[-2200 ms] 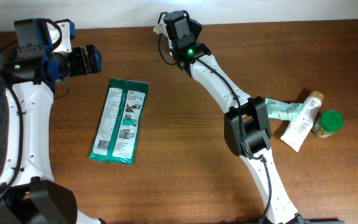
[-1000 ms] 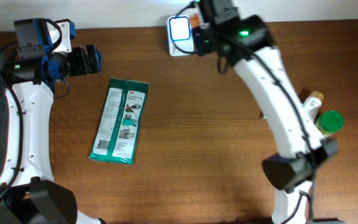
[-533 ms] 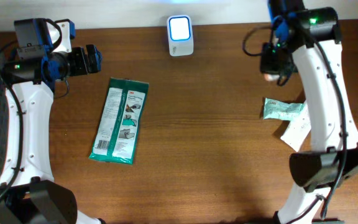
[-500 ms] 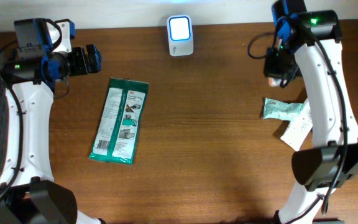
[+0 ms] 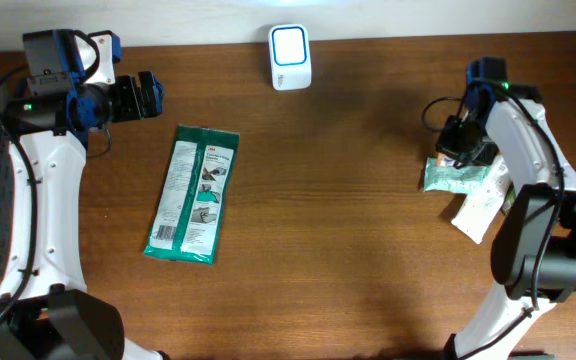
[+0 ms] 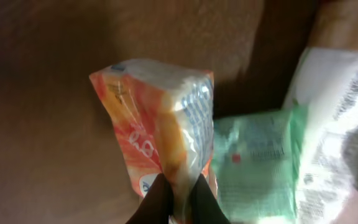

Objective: Scan the item barcode
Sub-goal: 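Carry the tissue pack right and drop it beside the mint packet, then move the right gripper left over the green gloves bag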

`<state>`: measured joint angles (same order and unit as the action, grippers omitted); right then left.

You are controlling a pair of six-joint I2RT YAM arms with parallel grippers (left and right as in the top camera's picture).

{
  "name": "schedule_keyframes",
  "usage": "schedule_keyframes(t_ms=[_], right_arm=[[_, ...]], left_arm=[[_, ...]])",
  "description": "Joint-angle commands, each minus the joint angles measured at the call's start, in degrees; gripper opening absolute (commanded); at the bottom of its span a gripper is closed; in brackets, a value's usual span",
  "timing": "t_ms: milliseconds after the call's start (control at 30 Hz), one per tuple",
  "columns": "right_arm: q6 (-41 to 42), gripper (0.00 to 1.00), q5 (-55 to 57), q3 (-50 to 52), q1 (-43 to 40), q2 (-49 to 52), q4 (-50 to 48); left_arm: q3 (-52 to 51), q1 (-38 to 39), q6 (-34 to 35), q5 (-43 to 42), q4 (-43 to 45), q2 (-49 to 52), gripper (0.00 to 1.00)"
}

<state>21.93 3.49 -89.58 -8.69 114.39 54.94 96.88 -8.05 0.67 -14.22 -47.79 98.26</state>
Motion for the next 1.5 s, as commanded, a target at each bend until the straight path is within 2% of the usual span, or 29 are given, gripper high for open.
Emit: schedule_keyframes(t_ms=[0,33,167,200,367,633,800,1033,1233,1467], right_arm=[[5.7,0.04,-2.0,3.4,-2.2,-0.2,-3.5],[5.8,0.05,-2.5,3.8,-2.7,-0.2,-4.4],[5.7,0.24,-3.1,4.1,-3.5,-0.2,-4.8],[4.6,0.32,-3.1,4.1,-3.5,-0.2,-4.6],[0.5,0.35,-5.1,1.4,-3.5,-0.2,-1.0],[-5.1,0.40,-9.6,-14.9,-0.7,-0.5,14.6],[-8.4,0.42,-15.9,-20.4,3.3,-0.5,18.0],[-8.4,0.46,-23.5,-20.7,12.2,-0.5,14.5],[-8.4,0.47,-23.8,-20.5,24.9,-0.1,4.1],[-8.0,0.46,-22.4,-20.5,37.0,5.5,-8.5]], left_arm=[[0.9,0.0,-0.2,-0.6,0.1,-0.6,0.99],[0.9,0.0,-0.2,-0.6,0.1,-0.6,0.99],[0.9,0.0,-0.2,-0.6,0.1,-0.6,0.99],[0.9,0.0,-0.2,-0.6,0.1,-0.6,0.99],[0.9,0.0,-0.2,-0.6,0.1,-0.6,0.99],[0.9,0.0,-0.2,-0.6,0.1,-0.6,0.99],[0.9,0.0,-0.2,-0.6,0.1,-0.6,0.99],[0.9,0.0,-0.2,-0.6,0.1,-0.6,0.99],[0.9,0.0,-0.2,-0.6,0.1,-0.6,0.99],[0.9,0.0,-0.2,-0.6,0.1,-0.6,0.99]])
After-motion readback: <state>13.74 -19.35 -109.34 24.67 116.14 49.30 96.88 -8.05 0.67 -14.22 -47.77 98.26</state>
